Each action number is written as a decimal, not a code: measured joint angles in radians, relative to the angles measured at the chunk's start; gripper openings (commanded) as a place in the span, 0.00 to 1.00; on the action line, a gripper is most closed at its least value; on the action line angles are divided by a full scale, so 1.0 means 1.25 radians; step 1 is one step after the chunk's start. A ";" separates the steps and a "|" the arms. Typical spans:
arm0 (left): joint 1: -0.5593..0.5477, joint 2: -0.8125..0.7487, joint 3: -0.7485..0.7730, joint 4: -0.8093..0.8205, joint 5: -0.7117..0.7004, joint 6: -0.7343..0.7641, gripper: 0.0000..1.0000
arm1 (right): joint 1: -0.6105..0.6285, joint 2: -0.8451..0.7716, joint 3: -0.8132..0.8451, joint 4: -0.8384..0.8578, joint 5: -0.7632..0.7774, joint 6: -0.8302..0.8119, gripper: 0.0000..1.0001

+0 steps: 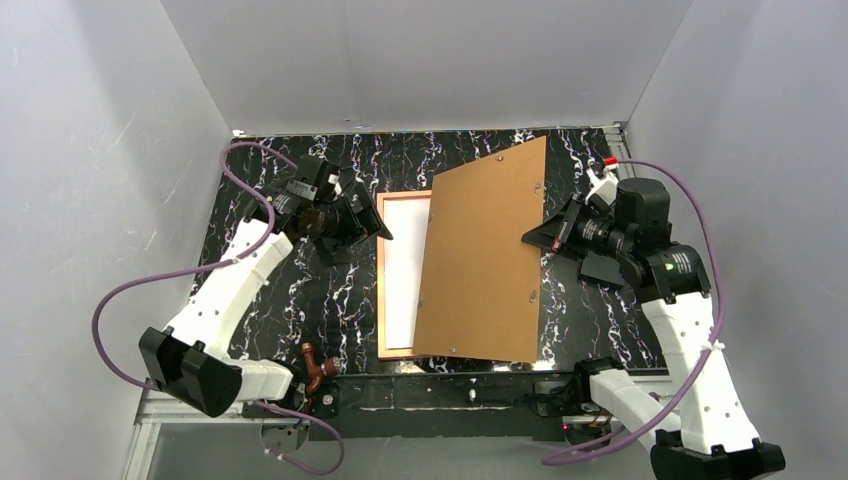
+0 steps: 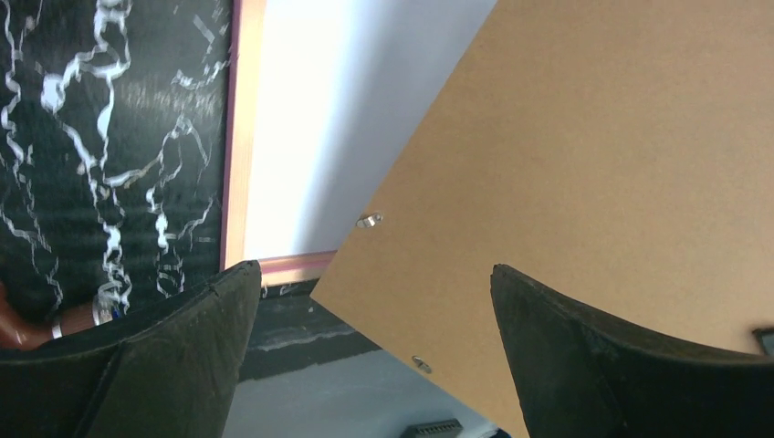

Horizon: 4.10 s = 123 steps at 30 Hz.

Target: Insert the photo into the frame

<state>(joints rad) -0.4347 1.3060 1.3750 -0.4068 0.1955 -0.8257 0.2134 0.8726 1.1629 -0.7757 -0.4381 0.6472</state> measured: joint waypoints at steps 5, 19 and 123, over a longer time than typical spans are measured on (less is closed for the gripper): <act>0.017 -0.020 -0.110 0.010 0.002 -0.056 0.98 | 0.000 0.052 0.000 0.004 -0.035 -0.006 0.01; 0.028 -0.042 -0.204 -0.018 -0.040 0.044 0.98 | -0.013 0.233 0.093 0.032 -0.131 -0.016 0.01; 0.043 0.032 -0.146 -0.078 -0.035 0.137 0.98 | -0.031 0.556 -0.045 0.334 -0.302 -0.020 0.01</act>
<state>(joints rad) -0.3813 1.3464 1.1919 -0.5037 0.1516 -0.6540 0.1741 1.5677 1.1061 -0.3584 -0.8158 0.6216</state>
